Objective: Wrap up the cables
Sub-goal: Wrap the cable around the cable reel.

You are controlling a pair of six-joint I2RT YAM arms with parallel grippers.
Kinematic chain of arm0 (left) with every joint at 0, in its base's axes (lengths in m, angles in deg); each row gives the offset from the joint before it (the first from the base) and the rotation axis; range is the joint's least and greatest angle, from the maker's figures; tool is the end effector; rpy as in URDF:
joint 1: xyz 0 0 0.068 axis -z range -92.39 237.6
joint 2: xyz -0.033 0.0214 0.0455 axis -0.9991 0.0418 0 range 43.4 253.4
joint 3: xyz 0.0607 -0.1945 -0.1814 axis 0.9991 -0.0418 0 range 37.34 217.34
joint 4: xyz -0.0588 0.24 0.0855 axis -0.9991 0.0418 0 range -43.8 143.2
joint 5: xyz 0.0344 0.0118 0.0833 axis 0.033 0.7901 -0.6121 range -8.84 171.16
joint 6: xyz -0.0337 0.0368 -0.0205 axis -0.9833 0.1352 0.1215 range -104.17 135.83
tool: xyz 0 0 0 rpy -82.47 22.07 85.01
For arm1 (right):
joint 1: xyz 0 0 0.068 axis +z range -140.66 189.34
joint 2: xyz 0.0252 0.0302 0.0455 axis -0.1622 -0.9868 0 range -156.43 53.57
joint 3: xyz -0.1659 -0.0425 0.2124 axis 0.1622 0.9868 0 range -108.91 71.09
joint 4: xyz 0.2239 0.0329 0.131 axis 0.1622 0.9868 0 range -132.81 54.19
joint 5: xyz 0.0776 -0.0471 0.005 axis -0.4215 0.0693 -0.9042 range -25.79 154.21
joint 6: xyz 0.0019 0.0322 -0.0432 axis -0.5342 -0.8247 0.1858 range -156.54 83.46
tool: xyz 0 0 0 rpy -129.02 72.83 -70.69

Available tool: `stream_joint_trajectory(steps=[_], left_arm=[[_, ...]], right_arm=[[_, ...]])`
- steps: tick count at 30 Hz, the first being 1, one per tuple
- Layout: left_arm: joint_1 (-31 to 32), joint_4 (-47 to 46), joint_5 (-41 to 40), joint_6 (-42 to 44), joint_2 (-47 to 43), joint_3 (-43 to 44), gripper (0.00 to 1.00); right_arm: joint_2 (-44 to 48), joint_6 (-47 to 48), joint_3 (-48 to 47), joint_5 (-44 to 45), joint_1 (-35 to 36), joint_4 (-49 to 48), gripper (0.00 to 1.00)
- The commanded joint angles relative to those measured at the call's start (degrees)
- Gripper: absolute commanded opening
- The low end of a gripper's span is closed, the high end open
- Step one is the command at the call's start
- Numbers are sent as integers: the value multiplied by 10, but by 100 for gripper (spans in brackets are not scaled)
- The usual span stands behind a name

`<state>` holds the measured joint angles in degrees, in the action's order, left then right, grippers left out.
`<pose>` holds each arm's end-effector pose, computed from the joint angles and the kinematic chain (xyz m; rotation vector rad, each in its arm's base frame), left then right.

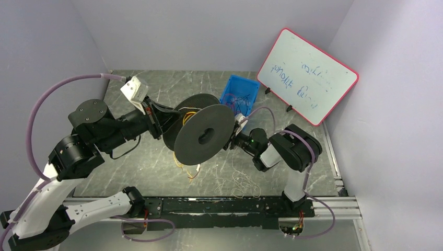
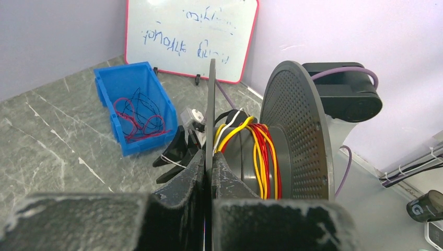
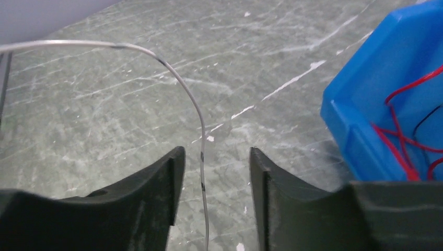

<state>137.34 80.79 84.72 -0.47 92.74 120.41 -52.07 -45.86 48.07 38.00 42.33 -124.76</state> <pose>0.0811 -0.0991 0.4980 0.5285 1.5821 -0.9382 0.2330 0.1700 0.1312 -0.6967 1.5082 0.9290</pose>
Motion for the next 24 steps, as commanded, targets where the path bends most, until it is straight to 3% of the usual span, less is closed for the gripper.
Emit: stream_joint_trajectory(steps=[1, 9, 15, 24], left_arm=[[4, -53, -5, -6, -5, 23, 7], [4, -72, -45, 0, 15, 2, 7], [4, -104, -120, -3, 34, -27, 7], [4, -169, -284, -10, 82, -92, 7]], right_arm=[[-33, -24, 0, -24, 1, -81, 44], [-17, -49, 48, -37, 5, -108, 4], [25, -51, 91, -17, 54, -98, 0], [129, -21, 123, 82, 188, -7, 0]])
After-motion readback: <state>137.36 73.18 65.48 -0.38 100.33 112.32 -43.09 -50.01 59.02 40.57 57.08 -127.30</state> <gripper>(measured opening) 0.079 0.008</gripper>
